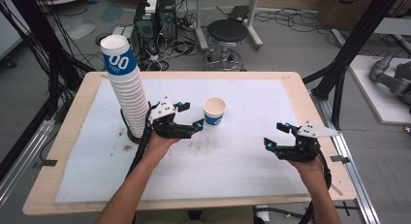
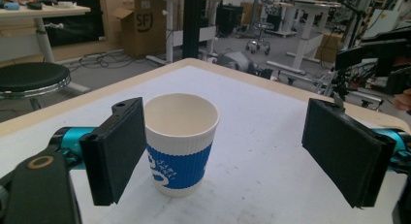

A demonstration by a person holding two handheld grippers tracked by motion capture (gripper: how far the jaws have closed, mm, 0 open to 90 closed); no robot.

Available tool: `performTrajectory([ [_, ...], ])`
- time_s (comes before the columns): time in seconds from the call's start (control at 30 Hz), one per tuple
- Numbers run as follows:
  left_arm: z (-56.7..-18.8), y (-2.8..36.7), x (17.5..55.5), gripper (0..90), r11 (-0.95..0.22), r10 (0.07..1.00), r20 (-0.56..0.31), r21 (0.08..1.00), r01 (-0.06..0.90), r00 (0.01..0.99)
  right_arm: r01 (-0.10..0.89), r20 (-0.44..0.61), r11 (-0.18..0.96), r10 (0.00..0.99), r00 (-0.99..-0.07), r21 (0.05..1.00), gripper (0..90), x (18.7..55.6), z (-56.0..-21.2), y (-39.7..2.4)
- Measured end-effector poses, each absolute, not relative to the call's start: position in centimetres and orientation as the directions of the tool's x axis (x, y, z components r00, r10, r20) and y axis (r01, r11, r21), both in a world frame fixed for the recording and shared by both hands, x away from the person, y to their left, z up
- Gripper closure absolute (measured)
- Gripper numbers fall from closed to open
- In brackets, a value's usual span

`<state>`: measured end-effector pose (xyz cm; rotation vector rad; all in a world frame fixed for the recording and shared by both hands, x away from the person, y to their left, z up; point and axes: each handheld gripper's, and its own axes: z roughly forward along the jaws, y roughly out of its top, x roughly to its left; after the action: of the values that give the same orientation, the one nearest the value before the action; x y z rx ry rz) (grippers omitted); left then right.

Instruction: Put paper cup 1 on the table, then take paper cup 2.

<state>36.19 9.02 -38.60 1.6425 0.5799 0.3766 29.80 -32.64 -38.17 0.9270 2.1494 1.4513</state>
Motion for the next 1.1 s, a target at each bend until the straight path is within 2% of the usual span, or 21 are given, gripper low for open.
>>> performTrajectory([
  [0.47,-36.1,11.0,34.1,16.1,-0.006,0.559,-0.087,0.994,0.108,0.825,0.299,0.041,0.249,0.703,-0.710,0.921,20.7,29.8,-38.1,-32.5],
  [0.83,-35.1,11.2,33.2,16.1,0.000,0.552,-0.076,0.996,0.091,0.830,0.298,0.045,0.245,0.698,-0.714,0.922,20.7,29.8,-38.0,-32.3],
  [1.1,-32.7,11.6,32.2,16.1,0.000,0.539,-0.071,0.996,0.084,0.839,0.306,0.047,0.252,0.698,-0.715,0.918,20.7,29.7,-38.1,-32.2],
])
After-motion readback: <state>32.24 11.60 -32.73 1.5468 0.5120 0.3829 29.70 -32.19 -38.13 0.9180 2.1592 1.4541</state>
